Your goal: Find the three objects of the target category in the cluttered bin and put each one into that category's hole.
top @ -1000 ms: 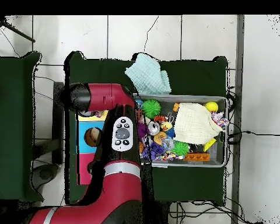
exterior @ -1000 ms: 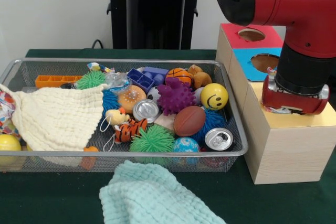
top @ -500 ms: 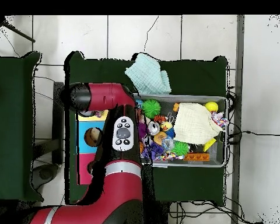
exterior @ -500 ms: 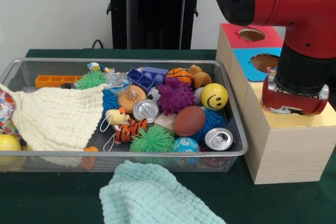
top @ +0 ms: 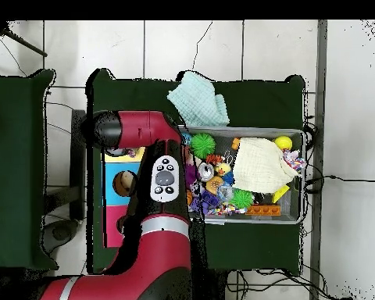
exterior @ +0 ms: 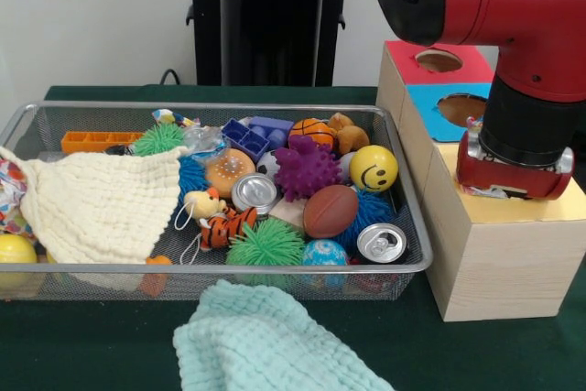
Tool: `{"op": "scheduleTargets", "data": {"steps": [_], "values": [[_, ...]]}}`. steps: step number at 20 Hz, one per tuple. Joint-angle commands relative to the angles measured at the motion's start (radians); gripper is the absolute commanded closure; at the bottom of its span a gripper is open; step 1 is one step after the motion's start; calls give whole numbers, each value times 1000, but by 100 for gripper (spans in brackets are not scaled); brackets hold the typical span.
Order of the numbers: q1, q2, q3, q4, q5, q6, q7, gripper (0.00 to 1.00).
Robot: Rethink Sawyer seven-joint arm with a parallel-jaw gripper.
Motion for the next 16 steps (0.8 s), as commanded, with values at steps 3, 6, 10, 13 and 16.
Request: {"op": "scheduleTargets", "data": {"steps": [3,6,10,13,16], "values": [[-55,120,50,-57,-46,-68,33,100],[-68,100,70,-45,-41,-35,1,100],[-71,-16,70,8,-24,65,-15,100],[-67,-139,62,55,5,185,-3,100],[-61,-194,50,40,8,270,9,100]]}}
